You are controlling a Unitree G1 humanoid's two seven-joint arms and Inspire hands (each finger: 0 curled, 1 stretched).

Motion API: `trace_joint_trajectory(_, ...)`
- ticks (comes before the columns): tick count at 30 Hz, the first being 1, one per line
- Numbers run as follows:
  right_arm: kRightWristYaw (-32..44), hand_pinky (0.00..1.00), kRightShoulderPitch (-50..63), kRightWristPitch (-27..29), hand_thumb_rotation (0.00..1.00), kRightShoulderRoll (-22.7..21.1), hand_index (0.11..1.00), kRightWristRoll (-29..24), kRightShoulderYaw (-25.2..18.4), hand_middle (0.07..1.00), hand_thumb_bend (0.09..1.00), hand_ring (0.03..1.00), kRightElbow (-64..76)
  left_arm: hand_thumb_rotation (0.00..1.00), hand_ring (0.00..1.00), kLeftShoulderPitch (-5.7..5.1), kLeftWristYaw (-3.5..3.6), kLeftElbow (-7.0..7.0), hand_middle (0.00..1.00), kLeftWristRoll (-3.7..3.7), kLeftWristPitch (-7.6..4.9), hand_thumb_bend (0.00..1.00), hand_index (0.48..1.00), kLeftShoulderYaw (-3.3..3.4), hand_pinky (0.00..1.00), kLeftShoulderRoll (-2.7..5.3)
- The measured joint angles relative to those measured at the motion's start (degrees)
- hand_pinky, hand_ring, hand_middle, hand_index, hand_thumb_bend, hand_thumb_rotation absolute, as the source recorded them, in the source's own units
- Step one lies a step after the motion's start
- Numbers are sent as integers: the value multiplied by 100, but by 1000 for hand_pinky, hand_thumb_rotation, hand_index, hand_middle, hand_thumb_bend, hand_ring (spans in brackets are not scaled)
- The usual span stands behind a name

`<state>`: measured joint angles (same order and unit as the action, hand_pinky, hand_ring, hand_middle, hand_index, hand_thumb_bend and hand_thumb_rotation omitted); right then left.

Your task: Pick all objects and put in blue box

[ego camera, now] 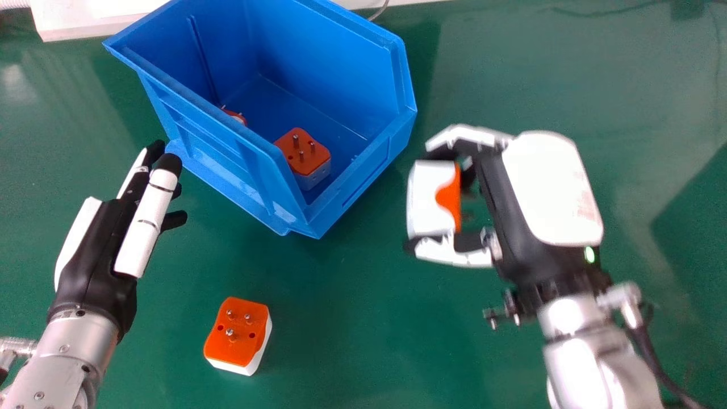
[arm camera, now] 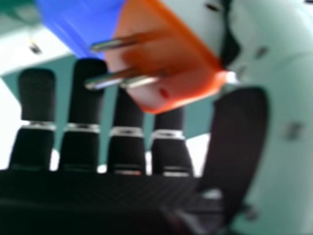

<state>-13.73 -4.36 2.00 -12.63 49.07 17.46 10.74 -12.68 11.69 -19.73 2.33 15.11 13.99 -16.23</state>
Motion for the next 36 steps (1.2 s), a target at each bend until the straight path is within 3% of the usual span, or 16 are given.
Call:
trace_joint_trajectory(8,295,344,-1582,272,0,-117,490,-147,44,521,496,435,-1081,1000,938,-458,-38,-324,962,4,-210,476,982,57,871,50)
trace_joint_trajectory(16,528,342,-2847,231,0,80,507,-9,420,526,494,433,-2448,1000,941,-924,-44,-436,963,-10,-524,481,984,90,877,112)
trace_joint_trajectory(25,574,340,-4266,349,0,254,502,-26,658,531,493,438,-4210,1000,945,-1246,-37,-648,961,-17,-595,495,985,101,879,118)
trace_joint_trajectory(30,480,339,-4948,407,0,418,495,-147,712,532,494,441,-5194,1000,948,-1366,9,-772,962,-4,-623,497,987,118,883,116)
trace_joint_trajectory(36,-68,339,-5889,533,0,662,486,28,1139,533,495,445,-6793,1000,951,-1511,24,-901,963,-1,-626,495,989,158,890,135)
